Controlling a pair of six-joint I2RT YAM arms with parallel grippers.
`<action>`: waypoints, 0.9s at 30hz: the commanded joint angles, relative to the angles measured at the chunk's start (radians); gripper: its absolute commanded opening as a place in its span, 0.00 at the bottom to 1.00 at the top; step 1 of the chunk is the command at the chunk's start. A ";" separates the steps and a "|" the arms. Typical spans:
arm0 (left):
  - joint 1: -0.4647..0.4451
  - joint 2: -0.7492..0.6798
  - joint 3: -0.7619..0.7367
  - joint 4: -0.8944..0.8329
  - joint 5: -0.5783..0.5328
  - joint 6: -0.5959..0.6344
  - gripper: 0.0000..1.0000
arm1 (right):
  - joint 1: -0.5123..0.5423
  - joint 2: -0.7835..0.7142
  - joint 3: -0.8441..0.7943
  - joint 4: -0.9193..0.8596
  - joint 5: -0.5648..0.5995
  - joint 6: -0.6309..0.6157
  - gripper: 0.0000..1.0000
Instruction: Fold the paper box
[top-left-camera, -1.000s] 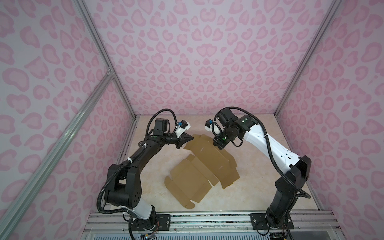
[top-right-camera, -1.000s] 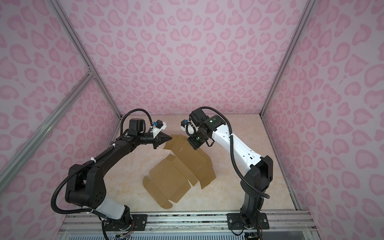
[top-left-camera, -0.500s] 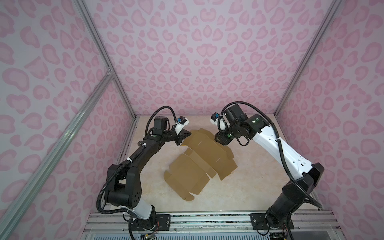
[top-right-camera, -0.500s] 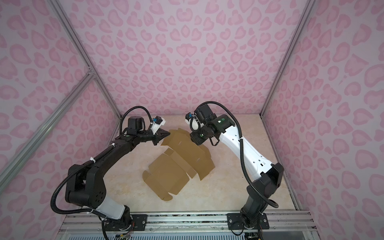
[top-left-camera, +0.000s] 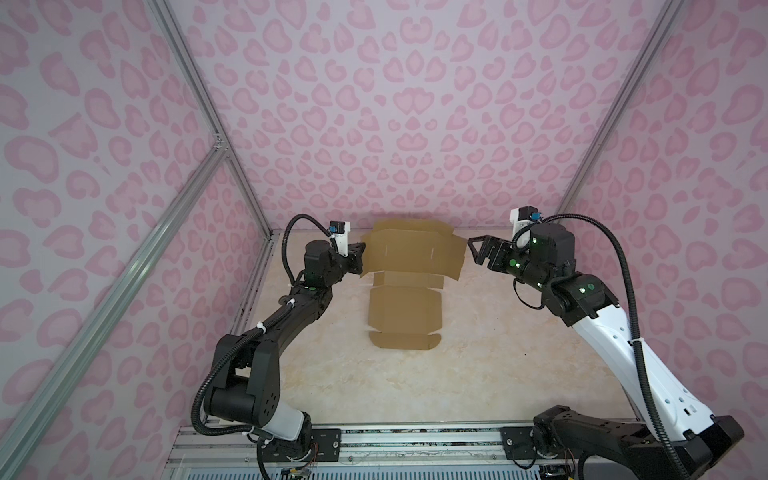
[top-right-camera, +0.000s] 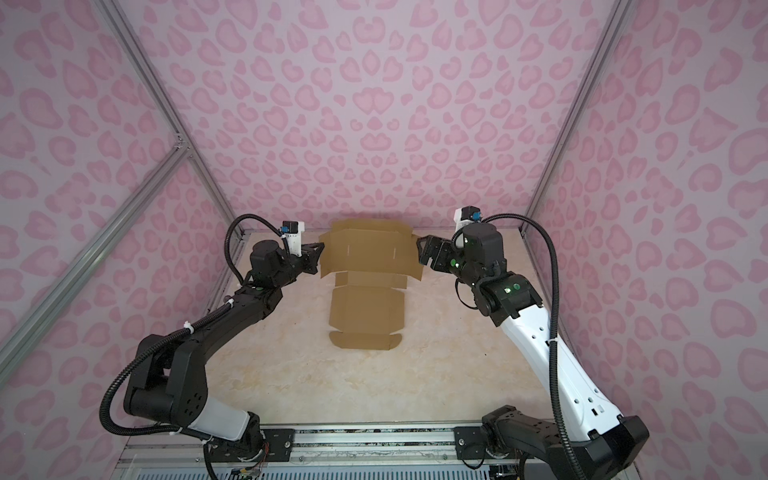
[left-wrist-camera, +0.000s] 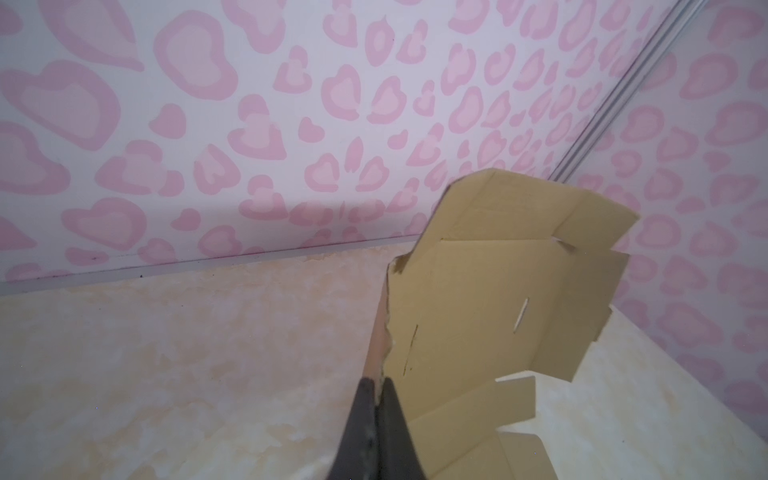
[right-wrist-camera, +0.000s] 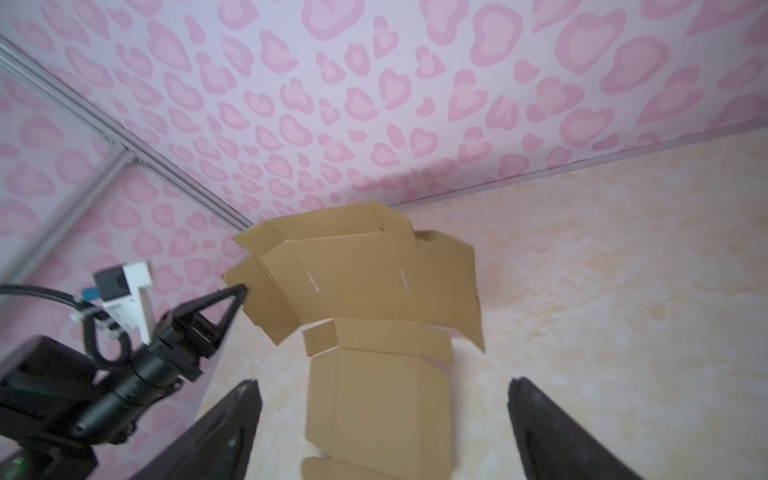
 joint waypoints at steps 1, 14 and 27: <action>-0.066 -0.025 -0.046 0.181 -0.156 -0.155 0.03 | 0.008 0.009 -0.031 0.203 -0.062 0.325 0.96; -0.201 -0.043 -0.253 0.389 -0.125 -0.117 0.03 | 0.084 0.127 -0.121 0.338 0.023 0.651 0.90; -0.309 -0.086 -0.304 0.421 -0.023 0.004 0.03 | 0.022 0.217 -0.103 0.329 -0.023 0.631 0.86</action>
